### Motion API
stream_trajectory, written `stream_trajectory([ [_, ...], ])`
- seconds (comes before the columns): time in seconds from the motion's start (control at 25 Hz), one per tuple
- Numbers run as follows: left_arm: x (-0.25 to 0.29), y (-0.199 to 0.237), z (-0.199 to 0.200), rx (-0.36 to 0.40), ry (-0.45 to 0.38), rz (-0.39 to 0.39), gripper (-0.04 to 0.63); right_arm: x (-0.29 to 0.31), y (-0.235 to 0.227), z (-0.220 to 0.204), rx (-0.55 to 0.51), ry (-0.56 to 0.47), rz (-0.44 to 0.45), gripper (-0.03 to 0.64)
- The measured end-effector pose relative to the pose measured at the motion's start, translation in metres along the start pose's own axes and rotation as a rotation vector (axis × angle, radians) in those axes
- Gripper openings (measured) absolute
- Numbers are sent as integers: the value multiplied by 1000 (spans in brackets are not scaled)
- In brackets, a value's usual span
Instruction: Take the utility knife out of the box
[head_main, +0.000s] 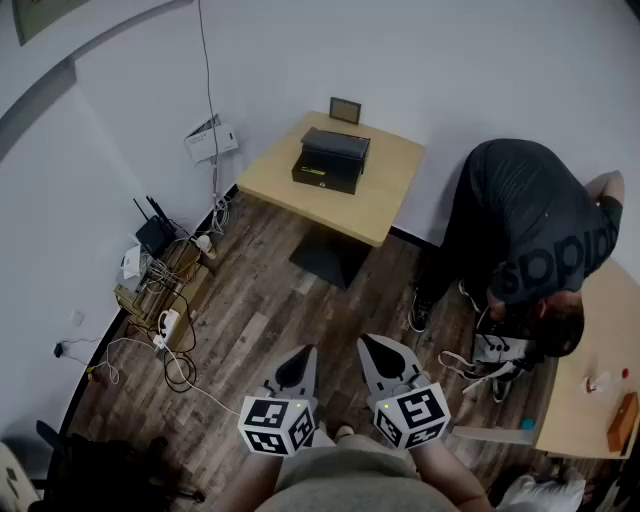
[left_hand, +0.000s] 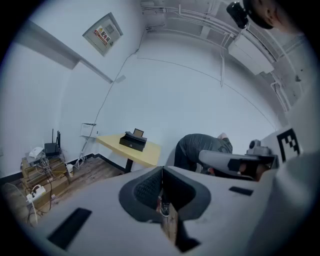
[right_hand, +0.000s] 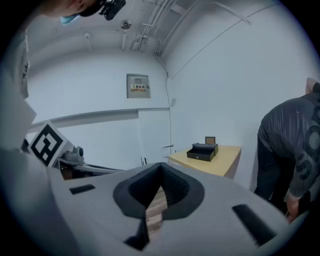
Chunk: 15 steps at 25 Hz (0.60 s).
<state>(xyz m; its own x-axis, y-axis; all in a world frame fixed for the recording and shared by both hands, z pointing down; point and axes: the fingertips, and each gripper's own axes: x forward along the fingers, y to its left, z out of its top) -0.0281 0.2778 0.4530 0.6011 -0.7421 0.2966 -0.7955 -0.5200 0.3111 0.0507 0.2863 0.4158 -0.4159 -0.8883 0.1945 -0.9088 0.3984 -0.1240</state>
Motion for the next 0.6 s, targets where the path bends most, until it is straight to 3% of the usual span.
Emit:
stream_trajectory([
  [0.24, -35, -18, -15, -43, 6, 16, 4, -40, 16, -5, 1, -3, 12, 0],
  [0.6, -48, -35, -14, -33, -34, 34, 4, -62, 25, -4, -4, -34, 83, 0],
])
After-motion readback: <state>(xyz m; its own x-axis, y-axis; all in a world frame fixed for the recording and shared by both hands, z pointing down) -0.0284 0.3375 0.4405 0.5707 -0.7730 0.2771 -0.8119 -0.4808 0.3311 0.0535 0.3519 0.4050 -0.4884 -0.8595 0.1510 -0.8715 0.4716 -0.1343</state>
